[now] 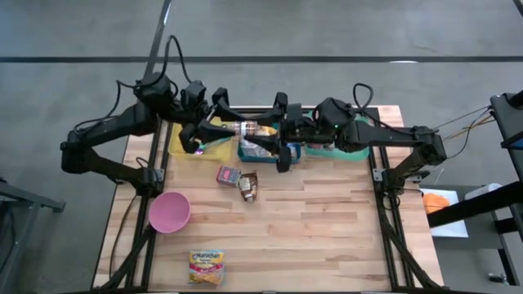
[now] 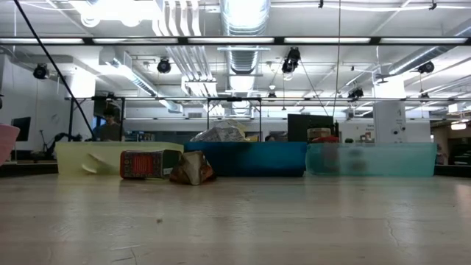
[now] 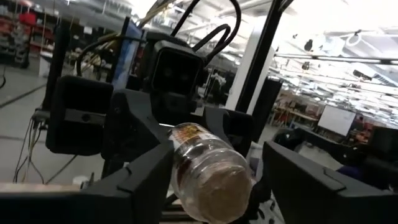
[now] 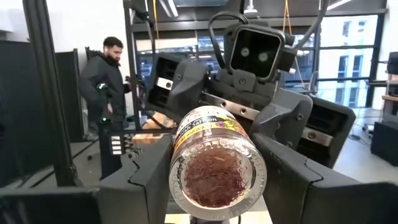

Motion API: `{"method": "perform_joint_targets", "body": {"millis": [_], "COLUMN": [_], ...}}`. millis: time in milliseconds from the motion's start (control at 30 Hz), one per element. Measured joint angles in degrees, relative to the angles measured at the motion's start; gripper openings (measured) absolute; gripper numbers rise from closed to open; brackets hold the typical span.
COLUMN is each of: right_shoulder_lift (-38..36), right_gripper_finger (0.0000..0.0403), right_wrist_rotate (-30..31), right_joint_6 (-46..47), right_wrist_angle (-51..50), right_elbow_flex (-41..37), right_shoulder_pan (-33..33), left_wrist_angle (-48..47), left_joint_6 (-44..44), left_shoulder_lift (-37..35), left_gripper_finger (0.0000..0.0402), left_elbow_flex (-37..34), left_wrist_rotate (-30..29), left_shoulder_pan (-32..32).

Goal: Pick & Place Food Item
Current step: Put the brown seasoning bottle into the light green bin

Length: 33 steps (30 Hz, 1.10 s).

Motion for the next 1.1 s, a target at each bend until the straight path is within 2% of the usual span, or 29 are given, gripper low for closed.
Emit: {"method": "perform_joint_targets", "body": {"millis": [133, 500, 600, 667, 1100], "right_shoulder_lift": [0.0, -0.11, -0.37, -0.37, -0.5], "right_gripper_finger": [0.0186, 0.0186, 0.0186, 0.0186, 0.0186], "right_wrist_rotate": [0.31, 0.46, 0.45, 0.44, 1.79], "right_joint_6": [0.0, -0.23, -0.18, 0.8, 0.44], "right_wrist_angle": [-0.11, 0.83, 0.36, -0.56, -4.47], "right_elbow_flex": [0.0, 0.24, 0.24, 0.24, 0.13], "right_shoulder_pan": [0.02, 0.15, 0.3, 0.35, 0.33], "left_wrist_angle": [-3.28, -9.78, -14.01, -13.5, -13.01], "left_joint_6": [0.41, 2.79, 4.56, 4.68, 6.01], "left_shoulder_lift": [0.0, -0.31, 0.06, -0.63, -2.38], "left_gripper_finger": [0.0271, 0.0274, 0.0274, 0.0274, 0.0274], "left_elbow_flex": [1.3, 0.95, 0.65, 0.92, 1.5], "left_wrist_rotate": [0.05, -1.7, -4.74, -6.19, -6.48], "left_shoulder_pan": [0.0, 0.26, 0.2, 0.24, 0.36]}}
